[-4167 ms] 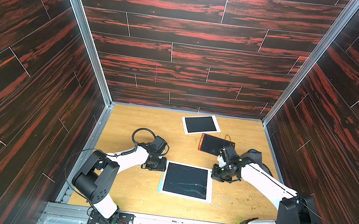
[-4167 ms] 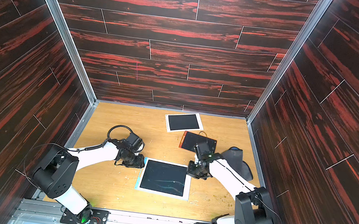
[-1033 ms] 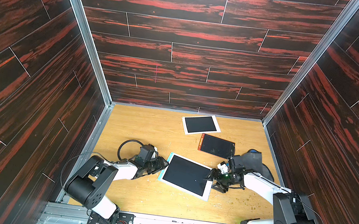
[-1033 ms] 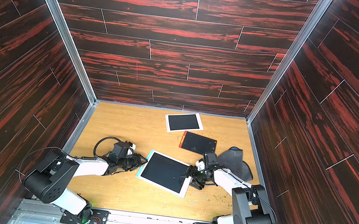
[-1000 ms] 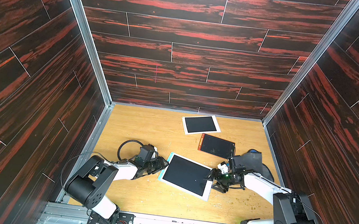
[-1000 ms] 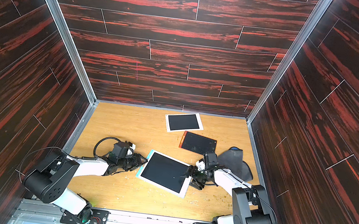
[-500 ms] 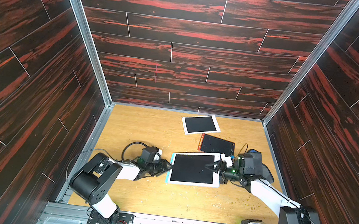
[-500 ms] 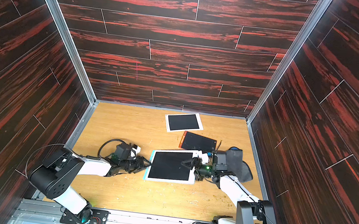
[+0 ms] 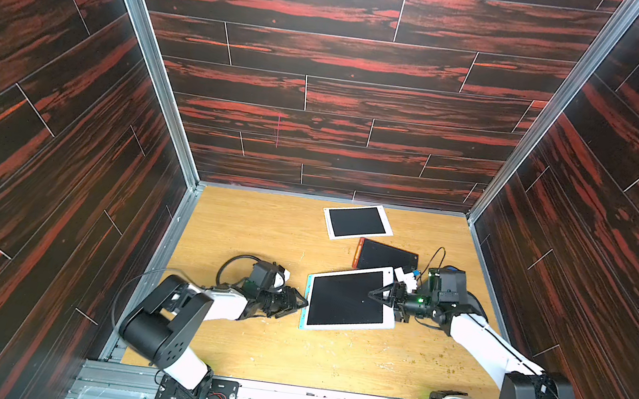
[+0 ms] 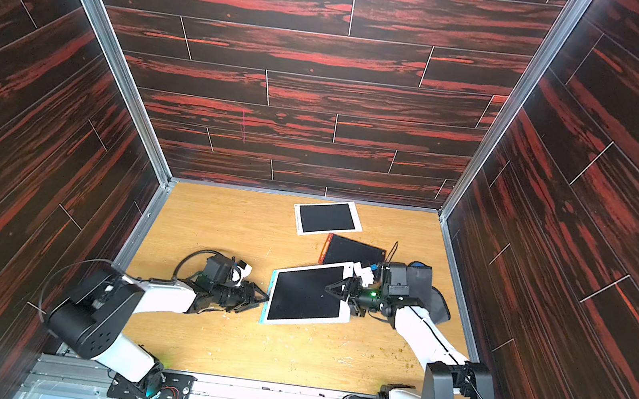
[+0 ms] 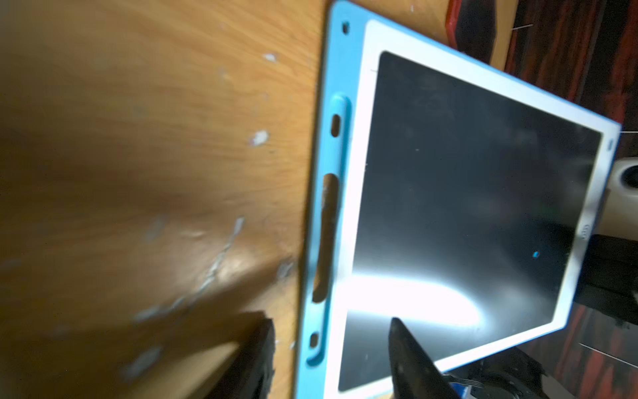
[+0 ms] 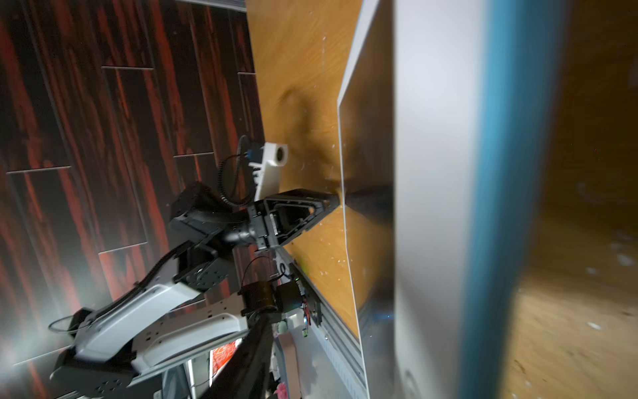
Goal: Wipe the drawing tablet
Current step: Pick up the drawing tablet from the center of the board.
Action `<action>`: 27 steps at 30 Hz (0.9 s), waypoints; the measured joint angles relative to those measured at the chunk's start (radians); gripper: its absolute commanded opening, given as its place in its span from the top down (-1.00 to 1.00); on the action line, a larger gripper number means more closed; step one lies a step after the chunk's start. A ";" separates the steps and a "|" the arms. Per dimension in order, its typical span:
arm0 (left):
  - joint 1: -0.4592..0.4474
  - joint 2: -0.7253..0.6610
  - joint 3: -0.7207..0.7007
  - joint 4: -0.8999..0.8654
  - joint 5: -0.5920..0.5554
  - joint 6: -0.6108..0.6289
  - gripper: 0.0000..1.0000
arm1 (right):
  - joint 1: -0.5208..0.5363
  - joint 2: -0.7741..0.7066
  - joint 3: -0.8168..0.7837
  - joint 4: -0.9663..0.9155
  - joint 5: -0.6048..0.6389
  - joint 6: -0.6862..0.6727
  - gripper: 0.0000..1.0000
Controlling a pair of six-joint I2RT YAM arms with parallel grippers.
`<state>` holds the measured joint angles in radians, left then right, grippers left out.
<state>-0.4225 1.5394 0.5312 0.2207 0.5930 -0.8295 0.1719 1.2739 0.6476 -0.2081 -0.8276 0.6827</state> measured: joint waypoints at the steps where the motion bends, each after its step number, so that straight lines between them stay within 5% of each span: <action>1: 0.003 -0.019 0.012 -0.047 -0.014 0.022 -0.13 | -0.002 0.000 0.003 -0.014 0.008 -0.011 -0.06; 3: 0.006 -0.050 0.039 -0.126 -0.038 0.060 -0.13 | -0.004 0.000 0.002 -0.039 0.017 -0.026 0.08; 9: 0.007 -0.078 0.092 -0.229 -0.051 0.113 -0.11 | -0.004 0.000 -0.004 -0.053 0.020 -0.029 0.91; 15: -0.019 -0.129 0.164 -0.393 -0.104 0.196 -0.09 | -0.004 0.002 -0.013 -0.031 0.004 -0.028 1.00; 21: -0.314 -0.249 0.385 -0.531 -0.328 0.458 -0.04 | -0.004 0.023 0.015 -0.044 -0.011 0.001 1.00; 27: -0.631 -0.298 0.428 -0.582 -0.577 0.750 0.01 | 0.001 0.041 0.139 -0.146 -0.011 0.013 1.00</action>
<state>-1.0534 1.2411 0.9592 -0.3611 0.0158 -0.0792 0.1726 1.3148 0.7868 -0.3546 -0.8391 0.6952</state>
